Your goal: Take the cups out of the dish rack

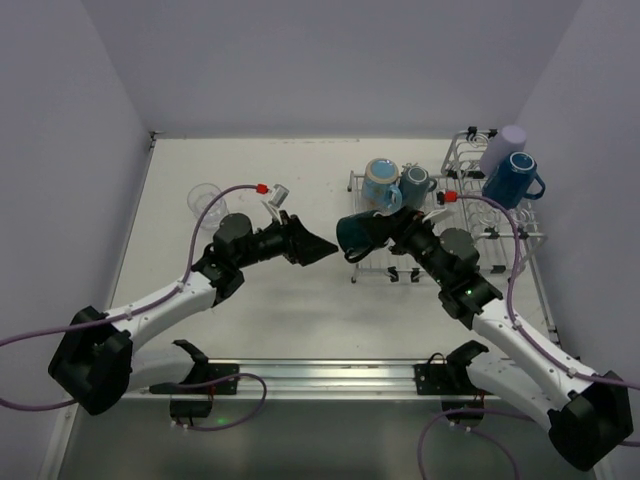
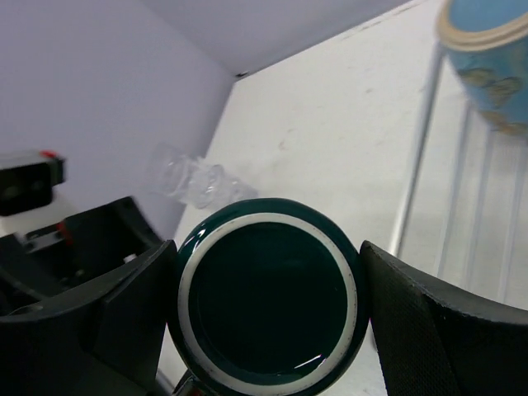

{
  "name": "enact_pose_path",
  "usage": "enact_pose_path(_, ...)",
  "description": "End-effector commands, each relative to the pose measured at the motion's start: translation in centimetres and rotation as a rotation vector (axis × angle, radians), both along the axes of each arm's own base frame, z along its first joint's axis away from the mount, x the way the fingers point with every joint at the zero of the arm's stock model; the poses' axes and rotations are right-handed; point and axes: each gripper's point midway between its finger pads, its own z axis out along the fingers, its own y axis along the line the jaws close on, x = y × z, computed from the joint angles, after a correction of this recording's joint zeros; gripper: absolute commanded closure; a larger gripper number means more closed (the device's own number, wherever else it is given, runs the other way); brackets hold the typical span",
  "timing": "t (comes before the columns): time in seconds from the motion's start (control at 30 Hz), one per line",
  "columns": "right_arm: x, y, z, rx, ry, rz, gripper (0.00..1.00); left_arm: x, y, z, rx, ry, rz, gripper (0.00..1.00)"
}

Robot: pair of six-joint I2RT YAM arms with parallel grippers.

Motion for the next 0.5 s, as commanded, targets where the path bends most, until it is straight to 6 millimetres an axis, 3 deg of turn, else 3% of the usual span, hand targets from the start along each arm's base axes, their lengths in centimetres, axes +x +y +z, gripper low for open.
enact_pose_path(0.0,-2.3,3.6,6.3,0.216,-0.182,0.181,0.64,-0.7,-1.3,2.3,-0.11,-0.037,-0.077,0.29)
enact_pose_path(0.17,-2.9,5.8,5.8,0.249,-0.171,0.263,0.64,-1.5,-1.9,3.2,-0.155,-0.05,-0.127,0.34)
enact_pose_path(0.27,-3.1,6.4,5.6,0.285,-0.176,0.302,0.64,-1.8,-1.9,3.1,-0.16,-0.051,-0.132,0.43)
enact_pose_path(0.37,-3.5,7.2,5.4,0.318,-0.167,0.349,0.63,-1.9,-1.7,3.3,-0.182,-0.064,-0.125,0.63)
enact_pose_path(0.4,-3.6,7.3,5.5,0.326,-0.169,0.358,0.63,-1.9,-1.7,3.5,-0.188,-0.068,-0.123,0.79)
enact_pose_path(0.47,-3.5,7.4,5.1,0.339,-0.158,0.362,0.53,-1.7,-1.6,3.9,-0.192,-0.08,-0.111,0.92)
